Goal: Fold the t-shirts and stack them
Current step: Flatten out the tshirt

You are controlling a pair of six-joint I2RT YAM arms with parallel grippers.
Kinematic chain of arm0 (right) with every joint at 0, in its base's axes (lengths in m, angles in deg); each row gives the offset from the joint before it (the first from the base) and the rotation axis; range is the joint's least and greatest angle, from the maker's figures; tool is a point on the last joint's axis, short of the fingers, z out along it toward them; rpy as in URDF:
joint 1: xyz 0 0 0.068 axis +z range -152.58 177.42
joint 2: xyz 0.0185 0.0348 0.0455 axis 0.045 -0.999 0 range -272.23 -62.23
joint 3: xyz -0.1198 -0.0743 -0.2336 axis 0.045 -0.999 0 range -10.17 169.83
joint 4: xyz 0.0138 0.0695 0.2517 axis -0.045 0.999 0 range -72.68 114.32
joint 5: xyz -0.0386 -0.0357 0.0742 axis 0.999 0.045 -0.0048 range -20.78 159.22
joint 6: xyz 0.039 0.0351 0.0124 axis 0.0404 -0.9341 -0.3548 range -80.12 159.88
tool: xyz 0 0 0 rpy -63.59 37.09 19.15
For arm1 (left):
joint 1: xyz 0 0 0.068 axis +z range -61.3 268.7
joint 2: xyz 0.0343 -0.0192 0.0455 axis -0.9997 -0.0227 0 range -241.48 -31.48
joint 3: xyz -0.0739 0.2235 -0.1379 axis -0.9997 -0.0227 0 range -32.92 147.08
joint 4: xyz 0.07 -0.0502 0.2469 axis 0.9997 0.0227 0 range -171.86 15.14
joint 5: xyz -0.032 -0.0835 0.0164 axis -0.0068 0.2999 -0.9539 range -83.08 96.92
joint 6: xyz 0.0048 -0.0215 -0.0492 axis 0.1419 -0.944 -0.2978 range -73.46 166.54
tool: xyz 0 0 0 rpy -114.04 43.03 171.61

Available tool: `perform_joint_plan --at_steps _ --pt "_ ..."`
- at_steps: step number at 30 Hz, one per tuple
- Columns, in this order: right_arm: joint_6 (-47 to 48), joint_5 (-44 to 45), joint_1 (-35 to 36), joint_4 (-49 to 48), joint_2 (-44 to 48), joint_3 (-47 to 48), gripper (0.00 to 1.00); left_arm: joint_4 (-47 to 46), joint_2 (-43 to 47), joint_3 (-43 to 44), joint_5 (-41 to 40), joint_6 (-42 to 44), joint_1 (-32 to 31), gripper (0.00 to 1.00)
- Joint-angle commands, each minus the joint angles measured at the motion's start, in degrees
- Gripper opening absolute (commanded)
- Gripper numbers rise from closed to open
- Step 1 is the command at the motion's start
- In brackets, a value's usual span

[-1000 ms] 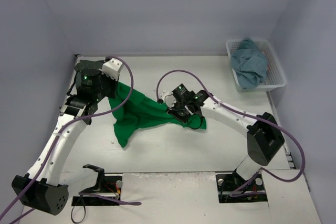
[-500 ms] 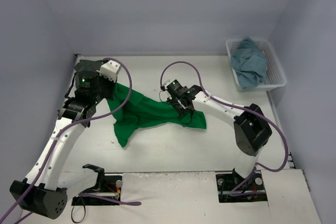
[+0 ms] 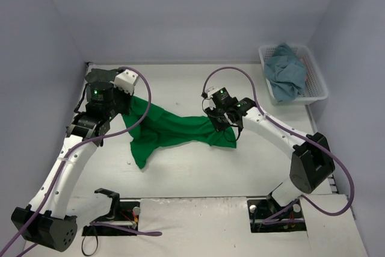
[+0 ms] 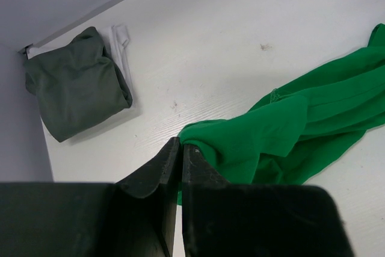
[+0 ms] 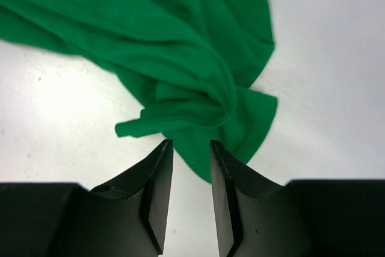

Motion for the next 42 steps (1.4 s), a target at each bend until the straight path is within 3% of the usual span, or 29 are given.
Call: perform_joint_plan --at_steps 1,7,20,29,42 --pt "-0.6 -6.7 -0.1 0.6 2.8 -1.8 0.28 -1.5 1.2 3.4 -0.6 0.8 0.2 0.0" --pt "-0.7 -12.0 0.2 0.9 1.7 -1.3 0.24 -1.7 1.6 2.4 -1.2 1.0 0.2 0.0" --pt "-0.5 -12.5 0.1 0.9 -3.7 -0.7 0.25 -2.8 2.7 0.7 -1.1 1.6 0.2 0.0" --pt "-0.3 -12.9 -0.8 0.7 -6.9 0.1 0.29 -4.0 3.5 -1.4 -0.9 2.0 0.2 0.0" --pt "0.8 -18.4 -1.8 0.1 -12.7 2.8 0.43 -4.5 4.2 -2.6 -0.9 2.5 0.2 0.0"
